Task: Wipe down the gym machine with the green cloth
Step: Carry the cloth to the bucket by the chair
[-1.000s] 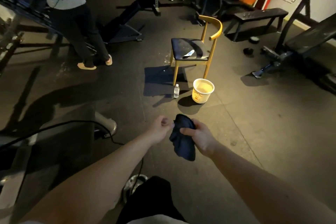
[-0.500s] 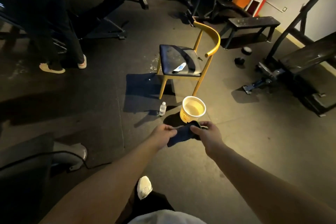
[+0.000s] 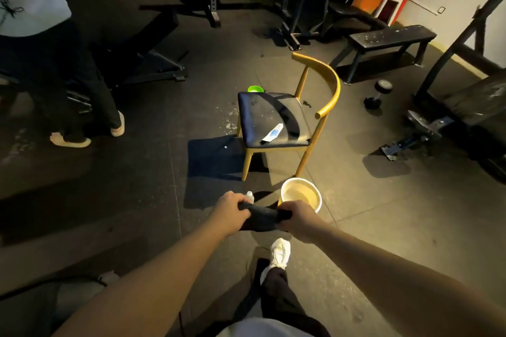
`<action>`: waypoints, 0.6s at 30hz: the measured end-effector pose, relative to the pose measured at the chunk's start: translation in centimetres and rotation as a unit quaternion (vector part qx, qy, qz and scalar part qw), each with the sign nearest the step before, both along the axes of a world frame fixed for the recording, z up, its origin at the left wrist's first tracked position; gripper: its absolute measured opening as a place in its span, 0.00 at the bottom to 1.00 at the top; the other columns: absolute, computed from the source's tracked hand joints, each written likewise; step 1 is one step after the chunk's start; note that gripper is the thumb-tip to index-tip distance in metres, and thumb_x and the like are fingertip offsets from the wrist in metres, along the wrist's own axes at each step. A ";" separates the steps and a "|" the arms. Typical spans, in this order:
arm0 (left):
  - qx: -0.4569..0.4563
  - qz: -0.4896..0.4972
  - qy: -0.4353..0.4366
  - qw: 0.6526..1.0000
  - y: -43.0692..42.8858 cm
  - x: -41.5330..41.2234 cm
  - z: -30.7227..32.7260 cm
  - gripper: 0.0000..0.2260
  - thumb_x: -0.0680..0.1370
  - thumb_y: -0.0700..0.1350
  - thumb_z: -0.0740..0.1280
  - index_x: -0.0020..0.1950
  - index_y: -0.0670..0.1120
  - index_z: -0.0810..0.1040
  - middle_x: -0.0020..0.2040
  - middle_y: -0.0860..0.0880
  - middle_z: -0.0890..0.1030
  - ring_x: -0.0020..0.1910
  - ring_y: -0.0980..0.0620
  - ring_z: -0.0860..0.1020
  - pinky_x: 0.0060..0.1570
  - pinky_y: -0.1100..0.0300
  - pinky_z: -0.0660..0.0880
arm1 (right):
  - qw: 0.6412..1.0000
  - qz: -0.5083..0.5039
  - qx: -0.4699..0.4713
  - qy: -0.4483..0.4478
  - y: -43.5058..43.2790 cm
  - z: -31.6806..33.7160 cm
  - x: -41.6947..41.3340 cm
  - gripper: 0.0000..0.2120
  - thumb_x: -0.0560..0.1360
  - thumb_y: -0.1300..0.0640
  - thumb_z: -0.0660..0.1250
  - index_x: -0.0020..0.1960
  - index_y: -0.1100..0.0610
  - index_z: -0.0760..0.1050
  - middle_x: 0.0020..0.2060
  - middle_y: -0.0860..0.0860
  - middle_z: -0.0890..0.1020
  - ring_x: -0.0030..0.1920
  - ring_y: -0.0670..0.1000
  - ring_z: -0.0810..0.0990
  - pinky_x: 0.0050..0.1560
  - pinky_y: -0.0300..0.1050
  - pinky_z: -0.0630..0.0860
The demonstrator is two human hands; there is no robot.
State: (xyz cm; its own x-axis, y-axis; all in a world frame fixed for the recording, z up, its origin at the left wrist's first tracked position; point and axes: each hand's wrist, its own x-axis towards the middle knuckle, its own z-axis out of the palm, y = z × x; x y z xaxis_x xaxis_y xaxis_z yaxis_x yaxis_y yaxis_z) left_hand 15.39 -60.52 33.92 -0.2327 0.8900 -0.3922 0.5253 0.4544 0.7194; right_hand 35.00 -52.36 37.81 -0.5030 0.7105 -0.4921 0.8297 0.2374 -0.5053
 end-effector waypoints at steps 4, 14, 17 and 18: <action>-0.045 0.045 0.004 0.998 8.3 -2.1 -0.1 0.12 0.79 0.53 0.70 0.59 0.49 0.78 0.56 0.50 0.75 0.54 0.51 0.76 0.52 0.56 0.75 | 0.996 -0.047 -0.043 0.062 8.8 -2.1 -2.2 0.11 0.72 0.47 0.76 0.51 0.51 0.82 0.46 0.47 0.79 0.46 0.46 0.79 0.46 0.43 0.78; -0.069 0.179 -0.048 0.980 29.0 -5.3 1.1 0.14 0.78 0.54 0.72 0.58 0.50 0.73 0.56 0.51 0.77 0.53 0.51 0.76 0.43 0.59 0.72 | 0.895 -0.212 -0.264 0.292 28.1 -3.3 -7.9 0.09 0.72 0.62 0.78 0.50 0.58 0.81 0.45 0.58 0.86 0.48 0.56 0.85 0.50 0.51 0.83; -0.091 0.169 -0.072 0.979 33.0 -6.0 -0.3 0.19 0.77 0.50 0.73 0.65 0.48 0.74 0.60 0.50 0.78 0.56 0.51 0.77 0.48 0.57 0.74 | 0.924 -0.275 -0.178 0.198 31.9 -5.2 -9.1 0.21 0.69 0.62 0.80 0.57 0.55 0.74 0.50 0.53 0.83 0.49 0.50 0.83 0.46 0.43 0.81; -0.097 0.160 -0.073 0.980 34.4 -6.3 -0.9 0.18 0.77 0.49 0.73 0.65 0.48 0.75 0.59 0.49 0.79 0.56 0.50 0.78 0.49 0.56 0.75 | 0.929 -0.284 -0.164 0.174 33.2 -5.9 -9.7 0.23 0.69 0.62 0.80 0.58 0.54 0.73 0.51 0.52 0.81 0.51 0.50 0.82 0.50 0.45 0.81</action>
State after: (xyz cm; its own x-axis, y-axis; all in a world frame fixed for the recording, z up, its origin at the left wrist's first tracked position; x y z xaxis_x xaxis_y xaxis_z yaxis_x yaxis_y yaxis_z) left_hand 9.06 -26.10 33.01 -0.4165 0.6857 -0.5969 0.2310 0.7148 0.6600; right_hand 25.30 -19.12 31.95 -0.2625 0.7503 -0.6068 0.5473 -0.4022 -0.7340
